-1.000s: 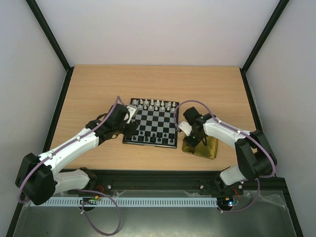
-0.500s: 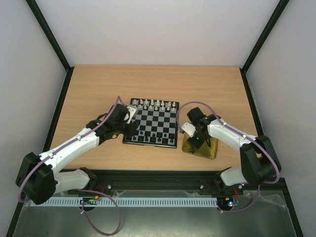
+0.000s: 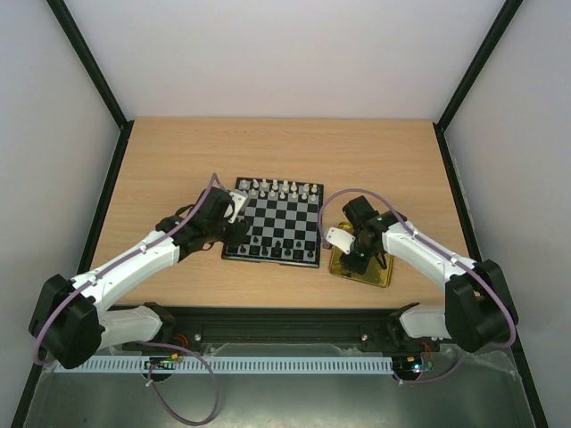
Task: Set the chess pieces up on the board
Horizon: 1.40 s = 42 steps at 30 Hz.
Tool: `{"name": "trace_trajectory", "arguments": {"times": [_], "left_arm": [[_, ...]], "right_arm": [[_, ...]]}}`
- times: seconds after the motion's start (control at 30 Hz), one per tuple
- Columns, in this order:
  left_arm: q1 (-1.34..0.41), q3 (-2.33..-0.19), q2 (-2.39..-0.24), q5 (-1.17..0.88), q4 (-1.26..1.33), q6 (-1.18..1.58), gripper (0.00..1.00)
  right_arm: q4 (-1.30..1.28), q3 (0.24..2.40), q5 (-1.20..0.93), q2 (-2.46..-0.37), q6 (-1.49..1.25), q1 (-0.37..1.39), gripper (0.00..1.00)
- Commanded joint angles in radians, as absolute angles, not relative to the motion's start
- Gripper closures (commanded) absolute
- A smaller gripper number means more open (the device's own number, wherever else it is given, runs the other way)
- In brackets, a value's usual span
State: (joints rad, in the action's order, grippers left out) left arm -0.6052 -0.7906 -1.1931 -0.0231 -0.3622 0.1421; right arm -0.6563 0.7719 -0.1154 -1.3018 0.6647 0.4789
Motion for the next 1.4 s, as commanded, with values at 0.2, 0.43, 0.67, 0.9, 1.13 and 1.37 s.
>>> {"name": "trace_trajectory", "arguments": {"times": [0.2, 0.43, 0.67, 0.9, 1.13, 1.37], "left_arm": [[-0.601, -0.785, -1.205, -0.026, -0.372, 0.140, 0.49], [-0.599, -0.785, -1.204, -0.028, -0.373, 0.138, 0.49], [-0.599, -0.786, -1.203, -0.028, -0.373, 0.138, 0.49], [-0.600, -0.785, -1.203, -0.029, -0.373, 0.138, 0.49], [-0.599, -0.787, -1.205, -0.032, -0.372, 0.138, 0.49], [-0.599, -0.786, -1.205, -0.035, -0.373, 0.137, 0.49]], "right_arm": [[-0.708, 0.733, -0.117, -1.373, 0.726, 0.477, 0.73], [-0.678, 0.721, -0.069, -1.405, 0.703, 0.477, 0.74], [-0.673, 0.725, -0.064, -1.435, 0.689, 0.477, 0.74], [-0.660, 0.726, -0.057, -1.454, 0.677, 0.477, 0.74], [-0.646, 0.728, -0.020, -1.448, 0.676, 0.477, 0.70], [-0.605, 0.732, 0.029, -1.422, 0.677, 0.477, 0.70]]}}
